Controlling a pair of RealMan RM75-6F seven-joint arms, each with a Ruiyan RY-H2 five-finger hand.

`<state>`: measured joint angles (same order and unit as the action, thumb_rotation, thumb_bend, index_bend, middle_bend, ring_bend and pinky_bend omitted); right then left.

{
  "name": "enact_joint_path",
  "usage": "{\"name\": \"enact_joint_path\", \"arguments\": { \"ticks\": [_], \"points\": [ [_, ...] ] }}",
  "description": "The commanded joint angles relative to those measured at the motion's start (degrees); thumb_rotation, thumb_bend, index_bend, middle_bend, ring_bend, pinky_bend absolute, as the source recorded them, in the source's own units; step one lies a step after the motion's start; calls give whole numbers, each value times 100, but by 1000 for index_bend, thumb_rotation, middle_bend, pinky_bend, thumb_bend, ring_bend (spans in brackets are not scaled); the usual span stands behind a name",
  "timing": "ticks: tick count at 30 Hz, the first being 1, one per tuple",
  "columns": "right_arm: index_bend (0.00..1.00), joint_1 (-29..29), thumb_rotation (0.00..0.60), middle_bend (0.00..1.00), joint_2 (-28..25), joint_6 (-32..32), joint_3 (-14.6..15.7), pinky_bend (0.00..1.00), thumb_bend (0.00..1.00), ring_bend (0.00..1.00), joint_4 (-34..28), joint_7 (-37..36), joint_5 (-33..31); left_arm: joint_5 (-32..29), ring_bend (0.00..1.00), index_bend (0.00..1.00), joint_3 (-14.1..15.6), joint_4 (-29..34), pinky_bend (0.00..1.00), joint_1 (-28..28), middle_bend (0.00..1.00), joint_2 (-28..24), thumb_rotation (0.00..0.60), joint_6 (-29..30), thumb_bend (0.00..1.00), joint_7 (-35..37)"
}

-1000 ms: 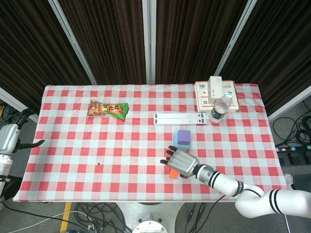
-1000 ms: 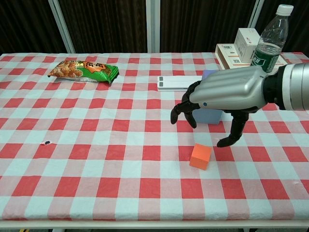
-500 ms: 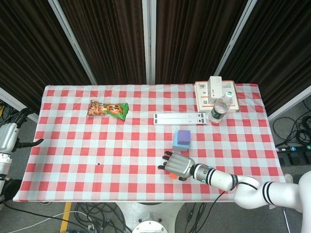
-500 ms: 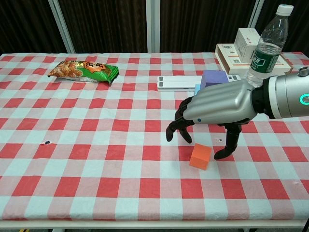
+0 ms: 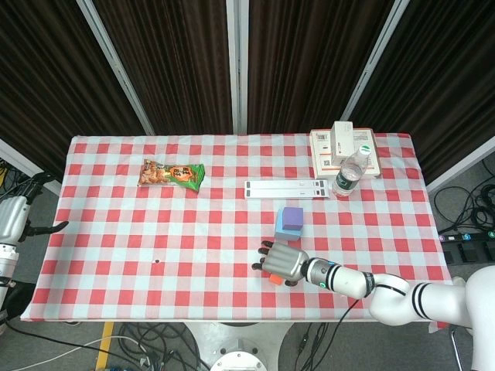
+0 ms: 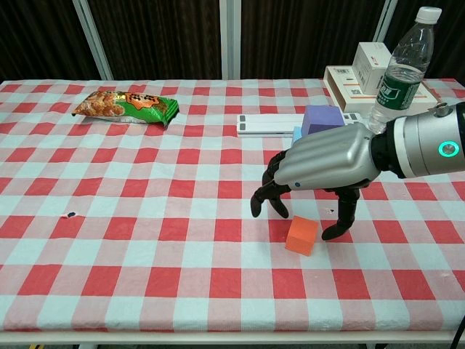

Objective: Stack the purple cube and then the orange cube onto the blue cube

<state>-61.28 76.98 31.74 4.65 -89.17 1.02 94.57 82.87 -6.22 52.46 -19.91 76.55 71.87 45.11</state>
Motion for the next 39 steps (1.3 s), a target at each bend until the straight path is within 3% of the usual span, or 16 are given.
{"name": "enact_joint_path", "arguments": {
  "ticks": [1,29,39],
  "points": [
    [186,-42,600,350,57,-10,13,108,133,122,71,-70,46,-3,157,236,-1,-36,286,-5,219,21,600,-12,79,20],
    [186,-294,600,340,379,-157,165,107,146,116,495,-419,145,-26,157,236,2,-454,286,-54,219,217,600,-165,79,275],
    [183,-290,600,408,470,-75,130,107,178,117,590,-395,85,-16,157,236,9,-593,286,-69,219,255,600,-201,79,416]
  ]
}}
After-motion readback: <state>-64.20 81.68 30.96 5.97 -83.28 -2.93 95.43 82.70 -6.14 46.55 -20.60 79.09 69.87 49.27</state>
